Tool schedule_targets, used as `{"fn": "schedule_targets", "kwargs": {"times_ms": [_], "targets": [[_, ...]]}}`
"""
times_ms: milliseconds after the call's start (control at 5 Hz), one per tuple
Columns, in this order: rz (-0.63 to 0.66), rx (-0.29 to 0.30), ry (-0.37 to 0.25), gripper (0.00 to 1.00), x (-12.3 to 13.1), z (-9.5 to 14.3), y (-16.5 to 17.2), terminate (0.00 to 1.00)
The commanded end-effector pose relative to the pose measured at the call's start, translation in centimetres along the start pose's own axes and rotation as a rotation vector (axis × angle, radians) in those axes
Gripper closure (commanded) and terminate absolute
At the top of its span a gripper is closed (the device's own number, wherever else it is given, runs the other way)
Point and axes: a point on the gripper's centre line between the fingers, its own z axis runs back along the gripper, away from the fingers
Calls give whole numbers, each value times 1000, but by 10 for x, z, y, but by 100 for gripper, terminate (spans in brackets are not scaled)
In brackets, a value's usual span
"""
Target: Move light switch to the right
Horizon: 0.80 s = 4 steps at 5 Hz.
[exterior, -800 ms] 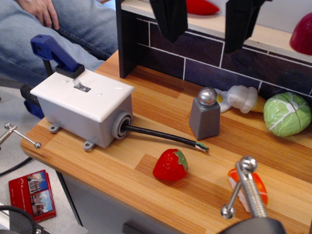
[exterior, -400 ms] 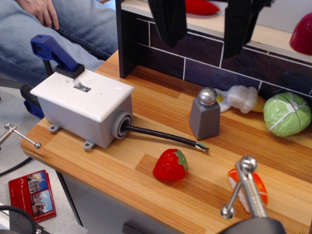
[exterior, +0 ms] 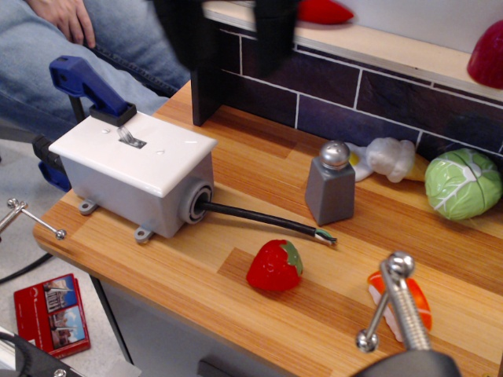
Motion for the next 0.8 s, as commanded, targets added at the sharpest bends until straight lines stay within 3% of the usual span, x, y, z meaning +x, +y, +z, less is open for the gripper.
{"fn": "schedule_targets", "kwargs": {"times_ms": [0, 200, 400, 600], "targets": [[18, -64, -38, 0, 0, -10, 46, 0], [27, -50, -30, 0, 10, -13, 73, 0], [45, -8, 30, 0, 19, -13, 91, 0], [45, -8, 30, 0, 19, -13, 91, 0]]}}
